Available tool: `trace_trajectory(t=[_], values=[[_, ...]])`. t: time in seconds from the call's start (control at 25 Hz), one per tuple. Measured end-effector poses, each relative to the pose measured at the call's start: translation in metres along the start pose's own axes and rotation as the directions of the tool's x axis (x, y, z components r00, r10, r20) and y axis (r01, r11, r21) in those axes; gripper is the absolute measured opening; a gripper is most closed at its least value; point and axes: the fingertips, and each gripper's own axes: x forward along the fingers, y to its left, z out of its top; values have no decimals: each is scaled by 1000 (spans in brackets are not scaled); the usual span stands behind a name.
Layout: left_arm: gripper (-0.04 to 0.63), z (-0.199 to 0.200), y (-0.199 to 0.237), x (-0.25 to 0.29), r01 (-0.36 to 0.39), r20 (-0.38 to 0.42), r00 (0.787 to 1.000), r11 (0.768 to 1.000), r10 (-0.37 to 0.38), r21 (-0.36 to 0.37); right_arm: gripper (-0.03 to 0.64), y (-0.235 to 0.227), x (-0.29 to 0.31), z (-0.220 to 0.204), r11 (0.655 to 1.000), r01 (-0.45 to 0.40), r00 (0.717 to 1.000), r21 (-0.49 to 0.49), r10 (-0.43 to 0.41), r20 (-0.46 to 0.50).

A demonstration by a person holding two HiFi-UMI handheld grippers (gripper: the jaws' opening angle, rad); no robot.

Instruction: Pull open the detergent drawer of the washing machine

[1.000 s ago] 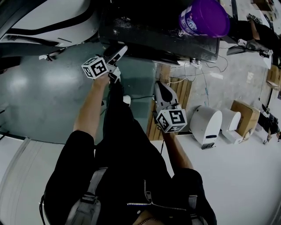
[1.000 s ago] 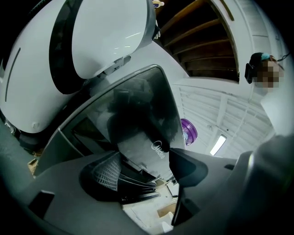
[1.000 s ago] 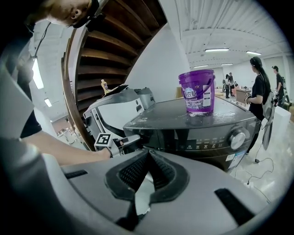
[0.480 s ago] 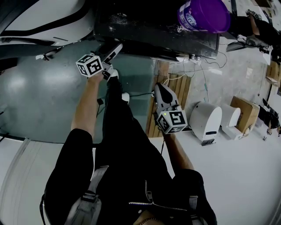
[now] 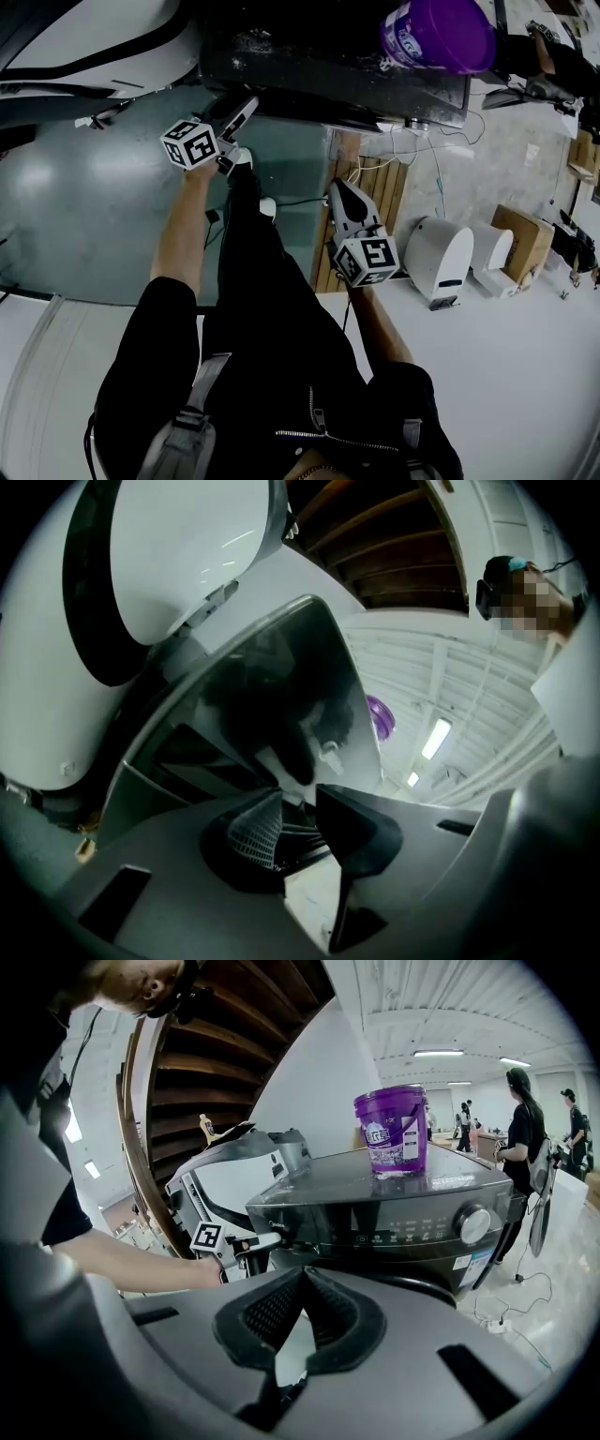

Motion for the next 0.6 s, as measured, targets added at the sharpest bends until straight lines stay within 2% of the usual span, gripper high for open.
trace_trajectory(t=[0.04,0.2,0.28,0.32,0.36,0.48,0.6], values=[[110,-2,-2,-1,-1,-7,1000,1000,1,11,6,0,0,-1,1000,0,1000,0,0,-2],[126,-3,-2,1,-2,7,1000,1000,2,8,6,2,2,-5,1000,-2,1000,4,2,-11],[158,2,-1,1,0,45,999,1000,2,-28,6,3,3,-8,1000,-2,1000,10,2,-15],[209,5,0,1,1,74,997,999,3,-52,6,3,3,-10,1000,-2,1000,12,3,-18],[221,7,1,0,5,98,995,997,2,-73,6,3,2,-11,1000,-2,1000,13,3,-22],[219,9,0,-1,50,142,989,991,-32,-125,6,6,1,-15,1000,-1,1000,11,1,-30],[216,14,2,-9,121,232,970,970,-71,-210,6,8,0,-18,1000,0,999,10,1,-42]])
